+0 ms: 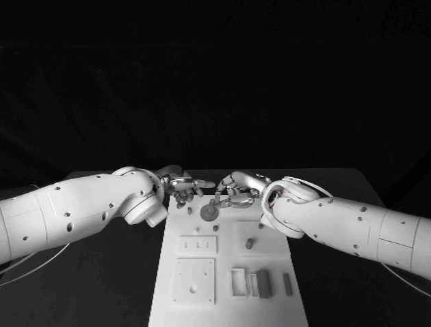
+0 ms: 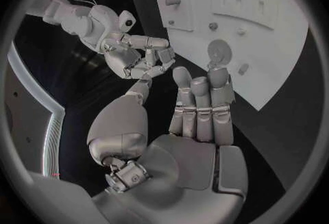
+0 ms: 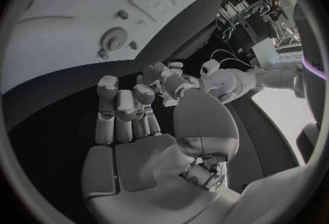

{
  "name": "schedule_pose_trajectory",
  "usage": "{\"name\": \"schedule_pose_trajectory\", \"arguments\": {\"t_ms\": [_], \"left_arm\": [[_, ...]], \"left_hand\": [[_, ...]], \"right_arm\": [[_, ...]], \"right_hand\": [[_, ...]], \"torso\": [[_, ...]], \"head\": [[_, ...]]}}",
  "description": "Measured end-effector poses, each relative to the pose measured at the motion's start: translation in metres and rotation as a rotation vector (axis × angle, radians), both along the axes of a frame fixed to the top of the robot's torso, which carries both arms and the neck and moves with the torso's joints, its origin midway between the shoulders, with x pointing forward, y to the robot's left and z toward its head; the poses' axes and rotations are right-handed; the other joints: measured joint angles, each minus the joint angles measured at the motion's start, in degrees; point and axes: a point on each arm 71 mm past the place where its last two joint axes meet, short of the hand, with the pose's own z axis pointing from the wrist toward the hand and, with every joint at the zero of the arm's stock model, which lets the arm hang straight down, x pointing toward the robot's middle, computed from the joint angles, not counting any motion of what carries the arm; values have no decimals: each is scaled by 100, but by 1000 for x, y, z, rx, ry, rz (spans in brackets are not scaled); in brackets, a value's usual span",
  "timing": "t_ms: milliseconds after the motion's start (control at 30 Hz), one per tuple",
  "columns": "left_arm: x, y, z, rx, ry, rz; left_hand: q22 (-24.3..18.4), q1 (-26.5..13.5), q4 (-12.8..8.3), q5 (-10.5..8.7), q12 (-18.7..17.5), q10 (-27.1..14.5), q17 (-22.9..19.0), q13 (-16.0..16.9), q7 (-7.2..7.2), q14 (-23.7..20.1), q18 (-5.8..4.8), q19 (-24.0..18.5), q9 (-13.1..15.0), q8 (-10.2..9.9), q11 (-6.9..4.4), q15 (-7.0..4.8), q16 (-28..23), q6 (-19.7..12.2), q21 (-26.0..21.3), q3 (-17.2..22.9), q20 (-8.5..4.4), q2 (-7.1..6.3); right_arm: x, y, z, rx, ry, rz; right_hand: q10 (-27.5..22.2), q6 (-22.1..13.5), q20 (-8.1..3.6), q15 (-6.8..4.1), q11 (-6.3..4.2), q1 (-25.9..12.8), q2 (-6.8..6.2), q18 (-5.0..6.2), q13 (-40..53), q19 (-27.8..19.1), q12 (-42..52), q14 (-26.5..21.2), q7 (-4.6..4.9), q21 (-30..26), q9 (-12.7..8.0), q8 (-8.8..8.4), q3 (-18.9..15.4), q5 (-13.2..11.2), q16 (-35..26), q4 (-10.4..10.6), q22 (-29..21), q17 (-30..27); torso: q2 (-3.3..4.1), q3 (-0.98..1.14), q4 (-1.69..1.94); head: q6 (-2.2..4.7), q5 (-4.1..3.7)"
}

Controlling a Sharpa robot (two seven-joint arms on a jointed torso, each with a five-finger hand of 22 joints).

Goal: Assemble the parts on the task board

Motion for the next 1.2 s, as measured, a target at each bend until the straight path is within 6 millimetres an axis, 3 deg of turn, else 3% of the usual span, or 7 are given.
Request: {"name": "schedule_pose_trajectory", "arguments": {"t_ms": [33, 233, 333, 433, 500, 567, 1200], "left_arm": [[-1, -2, 0, 5, 0, -5], [-5, -9, -3, 40, 0, -32], [-6, -10, -4, 59, 0, -40], [-7, -11, -5, 77, 6, -49], [-8, -12, -5, 89, 13, -55], [-9, -12, -6, 100, 20, -59], [-11, -17, -10, 171, 50, -90]], "left_hand": [[0, 30, 33, 0, 45, 8, -20, 8, -11, 6, 5, 30, 38, -2, -74, -58, 78, 260, 65, -33, -31, 30], [-1, 146, 292, 0, 127, 143, -146, 24, -67, 84, 5, 100, 145, -15, -138, -136, 307, 418, 253, -187, -101, -20], [-1, 351, 589, 0, 196, 196, -243, 24, -96, 117, 5, 131, 215, -66, -191, -171, 452, 540, 369, -368, -132, -13], [-1, 696, 971, 74, 234, 245, -350, 28, -116, 93, 4, 114, 290, -122, -200, -213, 596, 601, 482, -679, -188, 35], [-1, 1239, 1595, 136, 253, 246, -488, 25, -115, 66, 4, 111, 357, -218, -199, -240, 713, 668, 553, -1140, -191, 90], [-1, 1629, 1947, 273, 253, 246, -575, 10, -122, 56, 3, 110, 399, -269, -199, -249, 780, 697, 586, -1452, -191, 154], [-3, 1705, 2032, 360, 281, 246, -684, -17, -142, 55, 2, 132, 431, -318, -199, -249, 821, 718, 589, -1748, -211, 249]], "right_arm": [[-1, 2, -1, -1, 4, 2], [-5, 8, -2, -5, 15, 5], [-6, 11, -2, -6, 18, 5], [-7, 12, -3, -7, 21, 5], [-8, 13, -3, -7, 22, 6], [-8, 13, -3, -7, 23, 6], [-13, 21, -3, -11, 27, 19]], "right_hand": [[0, 0, 0, 0, 0, 0, 0, -1, 0, 0, 0, 0, 0, 0, 6, 0, 0, 0, 0, 0, 0, 0], [0, 21, -11, 8, -1, -30, -30, -1, 0, 28, 0, 8, -18, 0, 16, 0, 0, 0, 0, 0, 0, -5], [0, 21, -11, -3, -1, -30, -31, -1, 0, 28, 0, -3, -18, 0, 16, 0, 0, 0, 0, 0, 0, -5], [1, 21, -10, -30, -1, -52, -8, -1, 0, 29, 0, 7, -18, 0, 15, 0, 0, 0, 0, 0, 0, -5], [0, 21, -10, -30, -1, -52, -8, -1, 1, 28, 0, 7, -18, 0, 15, 0, 0, 0, 0, 0, 0, -5], [0, 21, -9, -30, -1, -52, -8, -1, 0, 28, 0, 7, -18, 0, 15, 0, 0, 0, 0, 0, 0, -5], [1, 21, -13, -28, -1, -52, -8, -3, 1, 69, 0, 9, -17, 0, 29, -1, 0, 0, 0, 0, 0, -10]], "torso": [[-8, -4, 0], [-25, -12, 2], [-25, -12, 2], [-24, -6, 2], [-20, -4, 1], [-18, -1, 1], [-6, 4, 1]], "head": [[-3, -1], [-21, 7], [-29, 18], [-31, 23], [-32, 22], [-37, 16], [-58, 14]]}}
